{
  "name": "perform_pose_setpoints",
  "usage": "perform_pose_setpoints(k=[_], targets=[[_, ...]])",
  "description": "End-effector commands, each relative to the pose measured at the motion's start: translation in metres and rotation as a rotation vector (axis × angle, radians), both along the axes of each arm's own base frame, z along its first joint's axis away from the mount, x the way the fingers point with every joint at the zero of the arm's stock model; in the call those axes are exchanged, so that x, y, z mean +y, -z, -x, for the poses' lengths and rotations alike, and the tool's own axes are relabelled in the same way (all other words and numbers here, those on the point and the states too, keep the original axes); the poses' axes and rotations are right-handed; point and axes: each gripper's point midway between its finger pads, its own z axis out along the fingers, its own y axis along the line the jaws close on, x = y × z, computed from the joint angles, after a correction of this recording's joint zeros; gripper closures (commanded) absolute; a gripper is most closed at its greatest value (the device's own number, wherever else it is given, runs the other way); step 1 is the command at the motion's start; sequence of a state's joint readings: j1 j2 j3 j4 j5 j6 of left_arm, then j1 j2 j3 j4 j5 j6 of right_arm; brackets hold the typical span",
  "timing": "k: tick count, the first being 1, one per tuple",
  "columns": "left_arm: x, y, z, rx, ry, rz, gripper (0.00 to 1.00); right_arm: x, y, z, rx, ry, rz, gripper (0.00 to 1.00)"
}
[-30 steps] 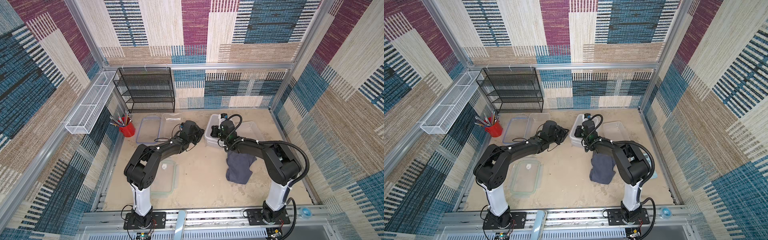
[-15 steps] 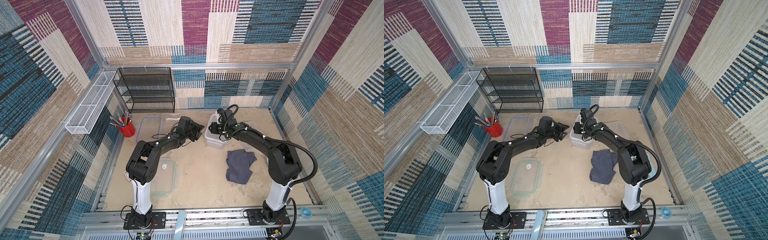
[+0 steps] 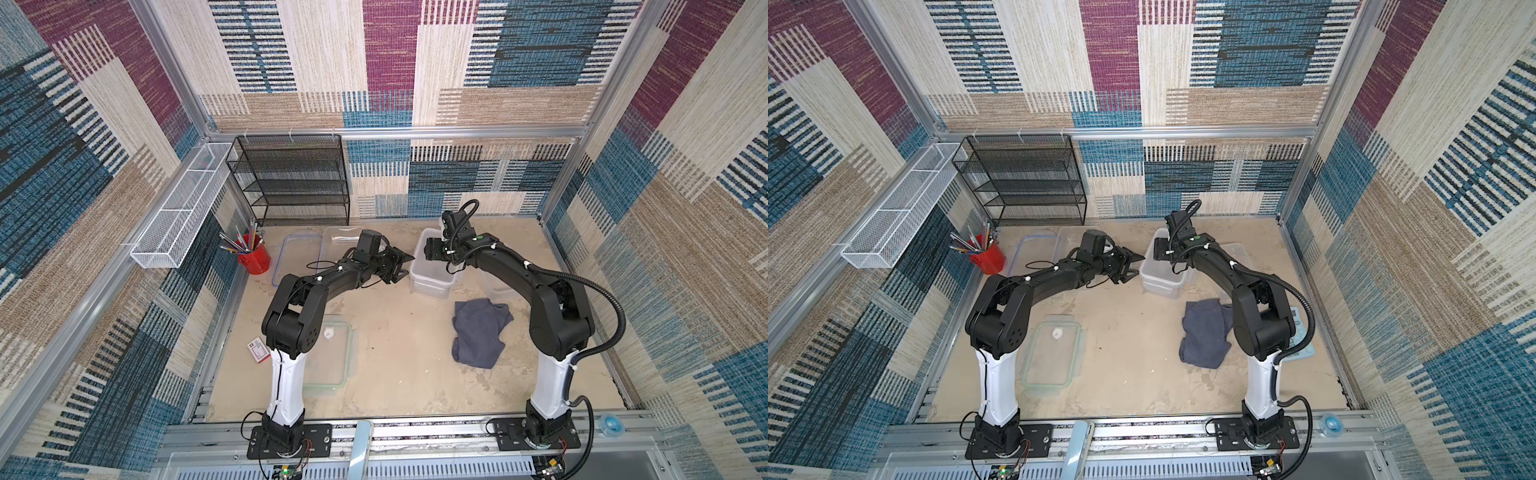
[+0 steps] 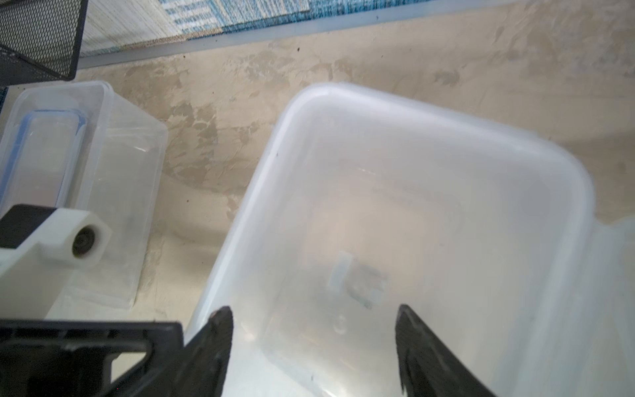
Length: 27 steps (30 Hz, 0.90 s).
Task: Wipe the insides of the lunch boxes
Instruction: Open the fastener of the lunch box.
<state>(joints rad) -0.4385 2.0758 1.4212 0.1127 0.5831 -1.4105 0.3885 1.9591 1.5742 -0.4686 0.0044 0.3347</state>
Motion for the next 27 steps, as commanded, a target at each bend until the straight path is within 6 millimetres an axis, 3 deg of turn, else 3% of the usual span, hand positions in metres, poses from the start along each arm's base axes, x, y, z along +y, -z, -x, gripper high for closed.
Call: perform_pose_setpoints(k=[1,13,22,27], targets=[[0.0,0.008,0.003,0.008,0.035,-0.011,0.44,-0.014,0.049,0.032,0.193,0.011,0.074,0.25],[-0.021,-0.001,-0.009,0.01,0.031,0.15,0.44,-0.018,0.085,0.059,0.28,0.021,0.052,0.31],[-0.037,-0.007,-0.006,0.019,0.027,0.28,0.44,-0.02,0.11,0.079,0.337,0.035,0.026,0.32],[-0.036,-0.007,0.001,0.011,0.016,0.288,0.44,-0.018,0.122,0.085,0.367,0.037,0.006,0.34]])
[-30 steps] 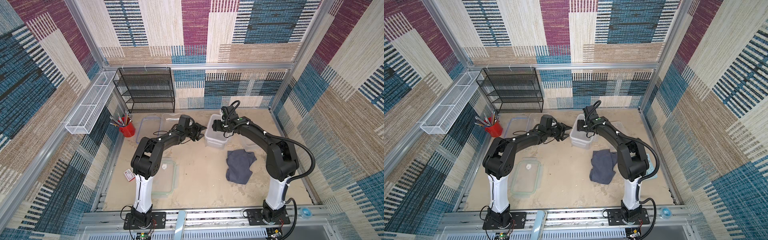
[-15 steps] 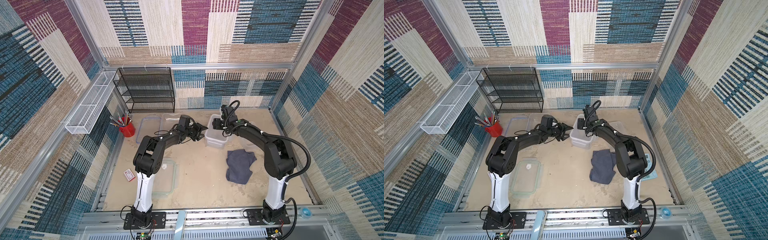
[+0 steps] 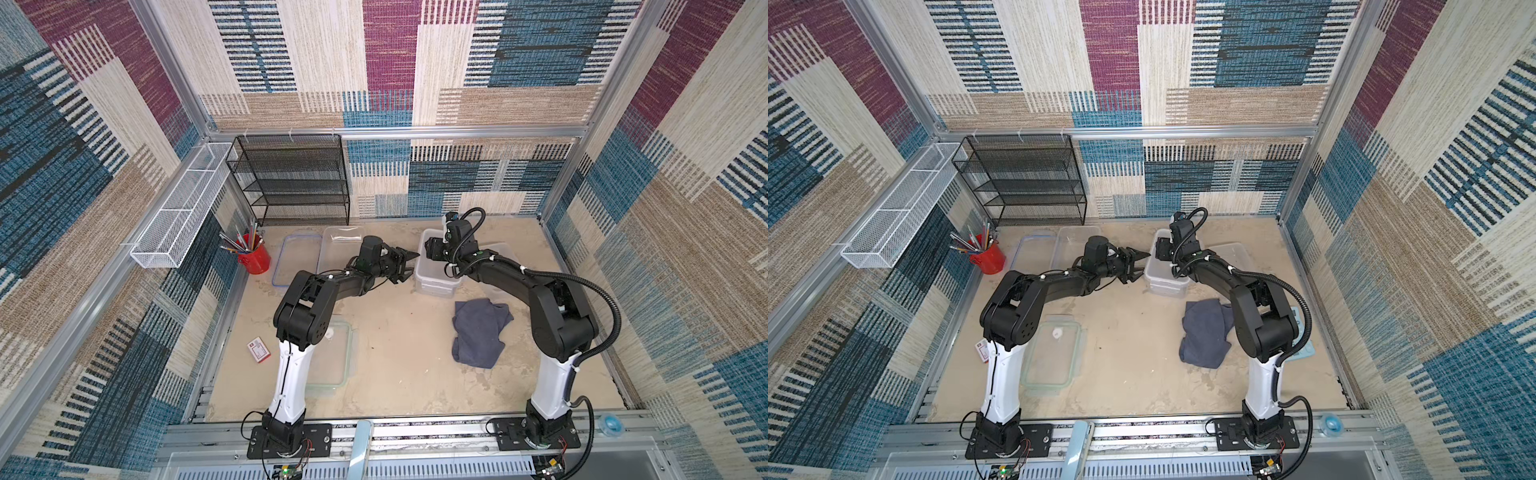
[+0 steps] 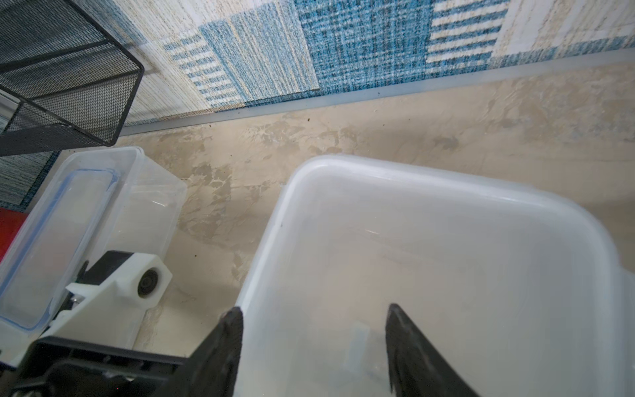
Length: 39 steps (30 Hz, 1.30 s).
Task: Wipe the insides of the lunch boxes
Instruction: Open the fastener of the lunch box.
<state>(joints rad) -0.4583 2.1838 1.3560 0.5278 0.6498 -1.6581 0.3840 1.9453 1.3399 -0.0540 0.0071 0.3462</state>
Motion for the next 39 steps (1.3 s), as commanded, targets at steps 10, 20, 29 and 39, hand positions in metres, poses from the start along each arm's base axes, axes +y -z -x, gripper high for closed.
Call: perform_pose_setpoints(k=[10,20,29,39], targets=[[-0.006,-0.021,0.001,-0.038,-0.055,0.137,0.61,-0.016,0.12,0.12,0.585,0.015,0.004,0.36],[-0.005,-0.012,0.02,0.007,-0.021,0.107,0.5,-0.017,0.128,0.132,0.605,0.027,-0.015,0.36],[0.008,-0.007,0.034,0.028,-0.08,0.022,0.45,-0.013,0.128,0.131,0.6,0.037,-0.052,0.36],[0.004,-0.023,0.018,-0.045,-0.209,-0.005,0.46,-0.012,0.134,0.144,0.61,0.065,-0.118,0.38]])
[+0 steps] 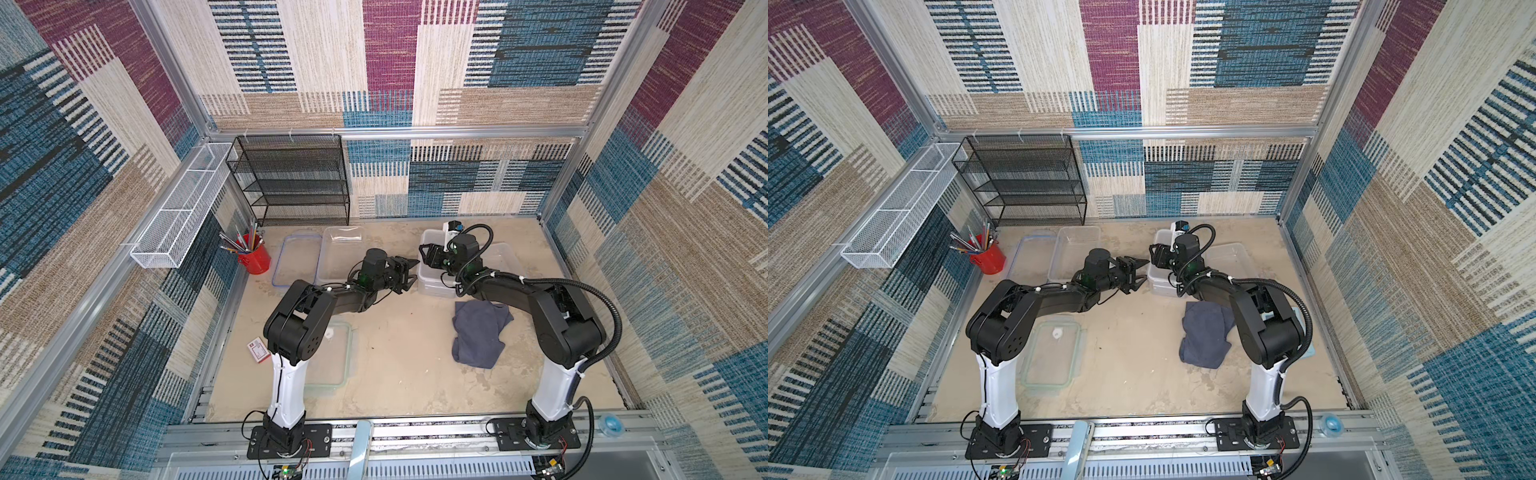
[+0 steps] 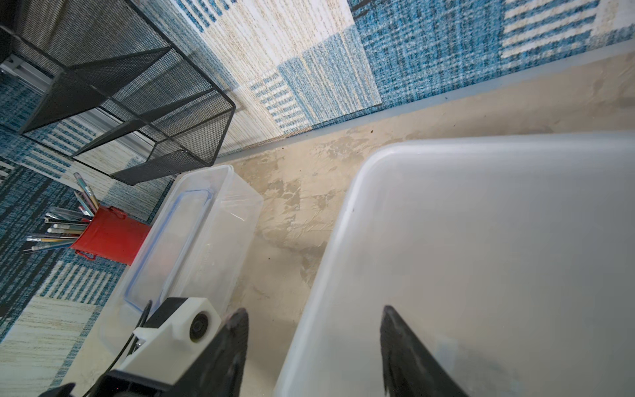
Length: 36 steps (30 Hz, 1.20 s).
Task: Wipe the insides of the lunch boxes
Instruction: Open the fastener of the lunch box.
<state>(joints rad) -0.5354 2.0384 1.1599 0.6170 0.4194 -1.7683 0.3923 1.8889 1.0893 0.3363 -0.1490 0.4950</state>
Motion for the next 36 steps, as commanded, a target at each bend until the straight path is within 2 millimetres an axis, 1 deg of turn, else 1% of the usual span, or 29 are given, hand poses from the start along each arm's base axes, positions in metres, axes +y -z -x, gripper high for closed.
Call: perform_pose_setpoints(k=[1,8,12,18,20,23,32,36], targets=[[0.0,-0.014,-0.011,-0.069,-0.047,-0.009,0.46,-0.037,0.137,0.122,0.708,0.041,0.149,0.38],[-0.011,-0.017,-0.01,-0.089,-0.072,0.003,0.49,-0.039,0.146,0.133,0.735,0.072,0.109,0.42],[-0.016,-0.017,-0.01,-0.1,-0.089,0.002,0.5,-0.04,0.152,0.142,0.755,0.087,0.084,0.43],[-0.021,-0.022,-0.011,-0.126,-0.101,-0.001,0.53,-0.044,0.16,0.152,0.777,0.097,0.084,0.44],[-0.022,-0.024,-0.011,-0.137,-0.099,-0.008,0.55,-0.044,0.162,0.154,0.783,0.095,0.082,0.45],[-0.022,-0.025,-0.011,-0.151,-0.101,-0.017,0.63,-0.044,0.164,0.155,0.784,0.095,0.08,0.45],[-0.022,-0.028,-0.01,-0.189,-0.096,-0.056,0.7,-0.046,0.167,0.157,0.792,0.098,0.088,0.45],[-0.021,-0.034,-0.012,-0.222,-0.1,-0.078,0.75,-0.047,0.168,0.158,0.796,0.1,0.093,0.45]])
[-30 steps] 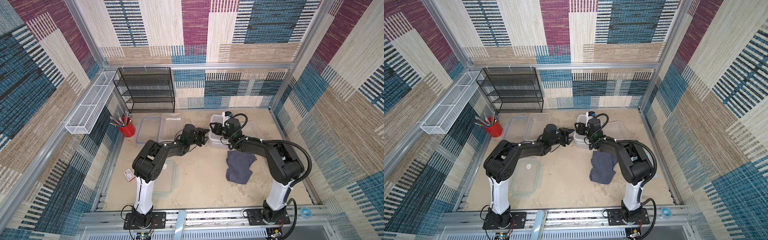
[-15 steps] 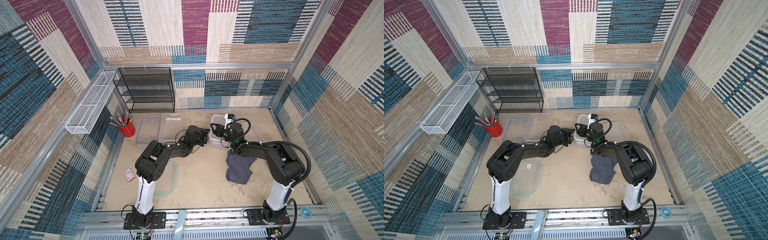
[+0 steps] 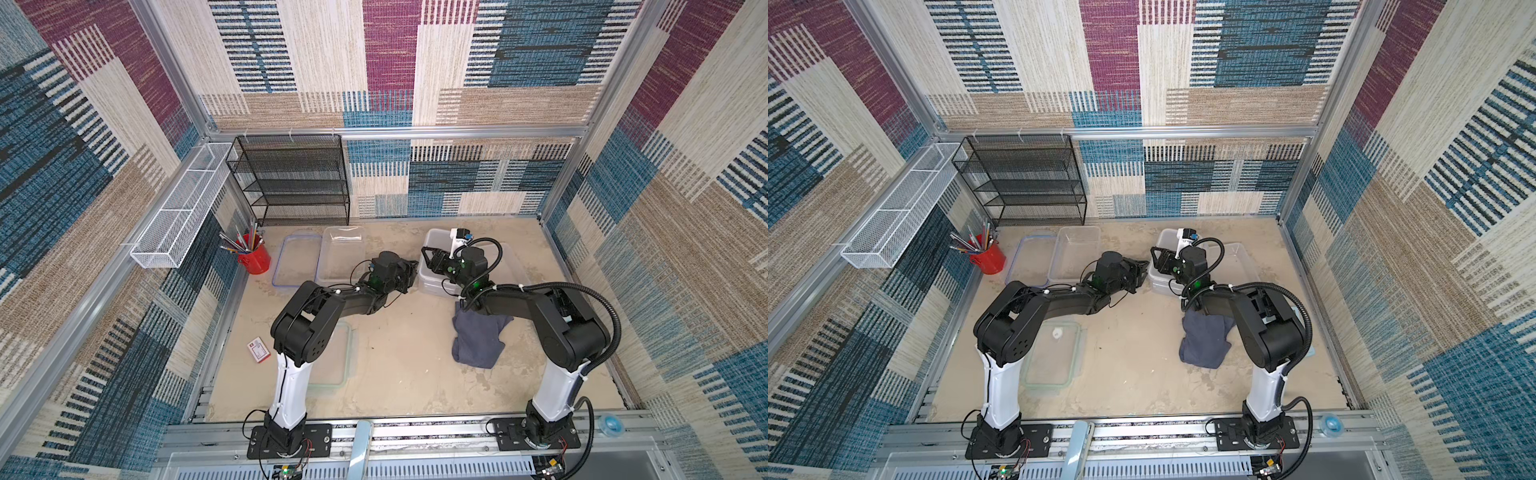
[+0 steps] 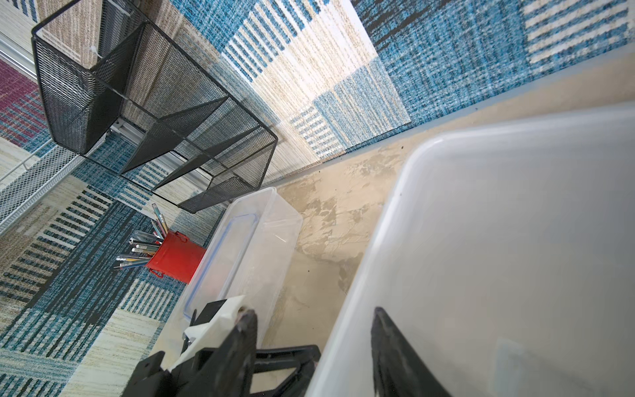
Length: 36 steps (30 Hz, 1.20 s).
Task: Wipe the insides of the lunch boxes
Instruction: Open the fastener of the lunch box.
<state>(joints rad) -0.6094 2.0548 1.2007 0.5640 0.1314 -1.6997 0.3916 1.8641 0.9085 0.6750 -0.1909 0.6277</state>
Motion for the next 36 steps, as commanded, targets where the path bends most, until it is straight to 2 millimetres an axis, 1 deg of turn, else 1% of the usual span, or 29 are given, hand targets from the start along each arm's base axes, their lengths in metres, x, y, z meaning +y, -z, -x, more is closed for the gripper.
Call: perform_pose_setpoints(k=[1,4,8,9,13,14,17,22,25,28,34,35,36], targets=[[-0.018,-0.042,0.002,-0.147,0.086,0.039,0.77,-0.048,0.181,0.143,0.901,0.02,0.265,0.45],[-0.018,-0.044,0.0,-0.162,0.084,0.027,0.81,-0.049,0.181,0.144,0.903,0.024,0.266,0.45],[-0.02,-0.04,0.002,-0.154,0.097,0.029,0.82,-0.049,0.181,0.143,0.901,0.025,0.27,0.45],[-0.02,-0.036,0.004,-0.136,0.104,0.022,0.8,-0.049,0.182,0.144,0.903,0.025,0.271,0.45],[-0.014,-0.018,0.016,-0.056,0.127,-0.057,0.61,-0.048,0.18,0.141,0.901,0.022,0.273,0.46],[-0.013,-0.015,0.018,-0.042,0.136,-0.075,0.59,-0.048,0.18,0.141,0.899,0.022,0.273,0.46],[-0.017,-0.009,0.019,-0.006,0.165,-0.092,0.56,-0.048,0.179,0.139,0.894,0.022,0.272,0.46],[-0.032,-0.001,0.019,0.027,0.203,-0.047,0.56,-0.048,0.178,0.139,0.893,0.025,0.273,0.45],[-0.033,0.001,0.02,0.033,0.206,-0.045,0.55,-0.048,0.176,0.138,0.89,0.027,0.269,0.46],[-0.033,0.0,0.018,0.023,0.188,-0.015,0.55,-0.046,0.174,0.135,0.885,0.022,0.262,0.46],[-0.042,-0.014,0.012,-0.025,0.164,0.072,0.56,-0.042,0.177,0.137,0.892,0.013,0.237,0.46],[-0.042,-0.014,0.012,-0.026,0.162,0.07,0.58,-0.041,0.177,0.138,0.895,0.01,0.234,0.46],[-0.044,-0.024,0.01,-0.067,0.161,0.088,0.59,-0.041,0.178,0.138,0.896,0.01,0.232,0.46]])
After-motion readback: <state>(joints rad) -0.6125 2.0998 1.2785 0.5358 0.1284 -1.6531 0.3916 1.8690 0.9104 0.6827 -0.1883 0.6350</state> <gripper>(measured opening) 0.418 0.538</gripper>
